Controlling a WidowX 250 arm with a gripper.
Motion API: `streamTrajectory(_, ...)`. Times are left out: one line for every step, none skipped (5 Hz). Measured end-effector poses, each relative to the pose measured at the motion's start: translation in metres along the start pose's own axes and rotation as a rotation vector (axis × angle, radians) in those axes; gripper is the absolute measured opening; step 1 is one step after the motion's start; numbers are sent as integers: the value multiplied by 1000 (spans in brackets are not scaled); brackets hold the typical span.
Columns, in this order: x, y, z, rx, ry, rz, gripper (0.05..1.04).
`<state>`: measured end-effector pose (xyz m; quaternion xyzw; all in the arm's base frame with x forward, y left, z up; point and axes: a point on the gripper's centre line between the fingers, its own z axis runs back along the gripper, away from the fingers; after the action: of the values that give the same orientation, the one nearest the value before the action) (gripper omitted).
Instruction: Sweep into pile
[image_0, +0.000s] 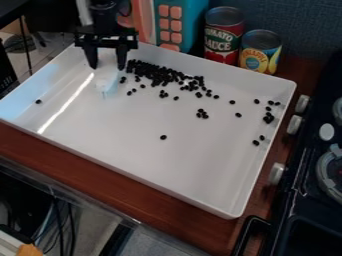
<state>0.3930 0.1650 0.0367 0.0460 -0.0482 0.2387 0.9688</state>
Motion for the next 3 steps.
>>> streamTrajectory(4,-13,1,-1,-2,-10,707)
streamTrajectory(6,-21,0,1,-8,-18,707)
streamTrajectory(5,-29,0,0,-15,-29,707)
